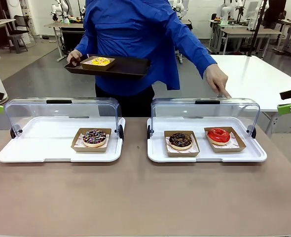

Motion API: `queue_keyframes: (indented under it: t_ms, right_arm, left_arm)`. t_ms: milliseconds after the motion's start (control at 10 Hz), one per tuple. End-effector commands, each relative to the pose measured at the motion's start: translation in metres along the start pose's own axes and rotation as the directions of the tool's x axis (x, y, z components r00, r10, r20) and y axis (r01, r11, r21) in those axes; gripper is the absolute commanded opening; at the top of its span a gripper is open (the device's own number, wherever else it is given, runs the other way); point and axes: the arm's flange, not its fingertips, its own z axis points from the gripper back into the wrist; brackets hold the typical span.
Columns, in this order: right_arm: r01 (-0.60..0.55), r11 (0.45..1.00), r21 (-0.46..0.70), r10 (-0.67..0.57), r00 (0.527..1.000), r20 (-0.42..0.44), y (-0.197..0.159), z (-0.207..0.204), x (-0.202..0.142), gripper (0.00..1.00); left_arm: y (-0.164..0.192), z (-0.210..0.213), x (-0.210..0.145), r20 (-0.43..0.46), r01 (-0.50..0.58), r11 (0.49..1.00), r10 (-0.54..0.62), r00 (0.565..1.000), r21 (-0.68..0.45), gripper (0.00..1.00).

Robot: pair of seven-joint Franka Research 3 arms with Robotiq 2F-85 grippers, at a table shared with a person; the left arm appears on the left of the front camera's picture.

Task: Provide the desired donut to the person.
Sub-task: Pick up and lift the Paper togo box containing the Donut pointed at by the person.

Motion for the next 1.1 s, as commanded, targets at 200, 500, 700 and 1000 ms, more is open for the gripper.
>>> queue_keyframes:
  t_ms: [200, 500, 700, 1000]
  right_arm:
    - [-0.293, 0.948, 0.124, 0.317, 0.903, -0.29, 0.02, -0.063, 0.062, 1.0]
    - [-0.334, 0.913, 0.234, 0.407, 0.712, -0.572, 0.026, -0.132, 0.028, 1.0]
    - [-0.368, 0.88, 0.301, 0.475, 0.639, -0.606, 0.018, -0.169, -0.007, 1.0]
    - [-0.477, 0.84, 0.26, 0.524, 0.584, -0.62, -0.018, -0.215, -0.039, 1.0]
  left_arm:
    - [0.0, 0.0, 0.001, 0.018, 0.004, 1.0, -0.004, 1.0, -0.002, 1.0]
    - [0.0, 0.0, 0.001, 0.018, 0.004, 1.0, -0.004, 1.0, -0.002, 1.0]
    - [0.0, 0.0, 0.001, 0.018, 0.004, 1.0, -0.004, 1.0, -0.002, 1.0]
    - [0.0, 0.0, 0.001, 0.018, 0.004, 1.0, -0.004, 1.0, -0.002, 1.0]
